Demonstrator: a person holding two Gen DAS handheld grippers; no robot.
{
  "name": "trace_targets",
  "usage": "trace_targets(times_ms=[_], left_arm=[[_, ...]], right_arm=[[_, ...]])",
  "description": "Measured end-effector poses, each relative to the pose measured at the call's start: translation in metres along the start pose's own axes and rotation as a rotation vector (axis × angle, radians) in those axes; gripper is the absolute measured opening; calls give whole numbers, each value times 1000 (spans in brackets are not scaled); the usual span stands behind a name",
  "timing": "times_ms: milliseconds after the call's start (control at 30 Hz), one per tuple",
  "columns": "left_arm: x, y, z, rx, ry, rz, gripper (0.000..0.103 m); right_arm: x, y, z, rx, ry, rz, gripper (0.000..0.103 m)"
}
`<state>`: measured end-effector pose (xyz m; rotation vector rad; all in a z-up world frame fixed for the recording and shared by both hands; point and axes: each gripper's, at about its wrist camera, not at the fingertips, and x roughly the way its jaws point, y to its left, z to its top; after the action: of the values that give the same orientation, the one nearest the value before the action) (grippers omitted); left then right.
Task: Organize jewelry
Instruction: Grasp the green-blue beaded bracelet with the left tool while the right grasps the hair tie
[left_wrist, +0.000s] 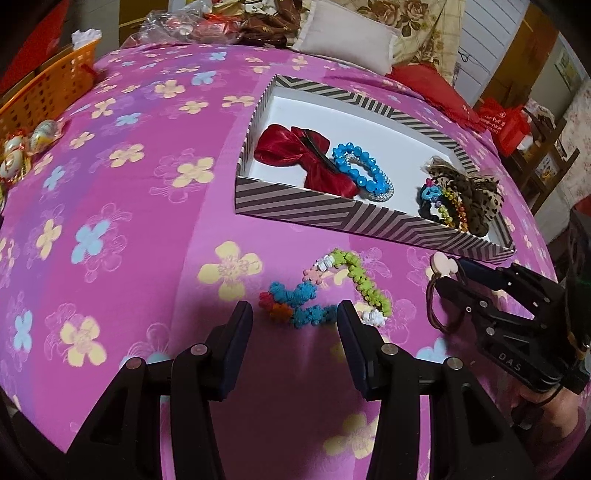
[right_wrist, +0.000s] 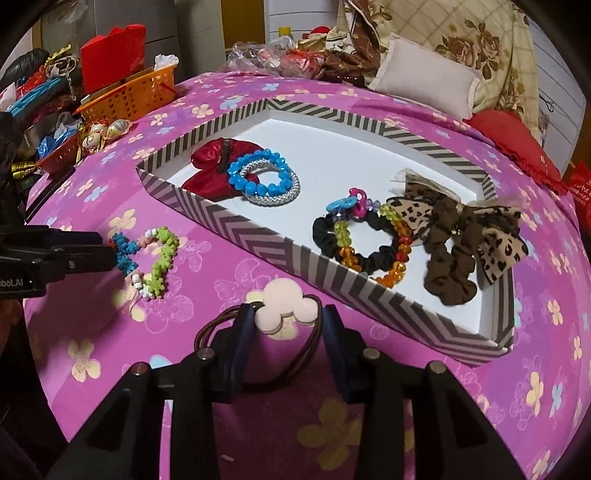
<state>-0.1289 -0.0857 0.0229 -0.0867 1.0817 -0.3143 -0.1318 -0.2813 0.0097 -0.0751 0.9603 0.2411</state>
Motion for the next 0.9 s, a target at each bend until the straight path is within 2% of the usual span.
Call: trace_targets(times_ms=[367,433,467,500,667,900], left_arm=[[9,-12,2,76,-23,62,26],[8,-11,2,73,-29,50,15],[8,-11,3,68,-30,46,6],[8,-10,3,66,-28,47,3],[3,-14,2,90,-48,91,0],[-14,-20,2,99,-86,87,0]], right_arm=[[0,0,-1,-2,-19,4,38],[-2,0,-3,4,-23,8,38],[-3,-1,-4,11,-25,12,38],[-5,-1,-6,17,-28,17,38],[-13,-2,-13,39,-37,28,38],[-29,-2,-16,58,-68,40,38]])
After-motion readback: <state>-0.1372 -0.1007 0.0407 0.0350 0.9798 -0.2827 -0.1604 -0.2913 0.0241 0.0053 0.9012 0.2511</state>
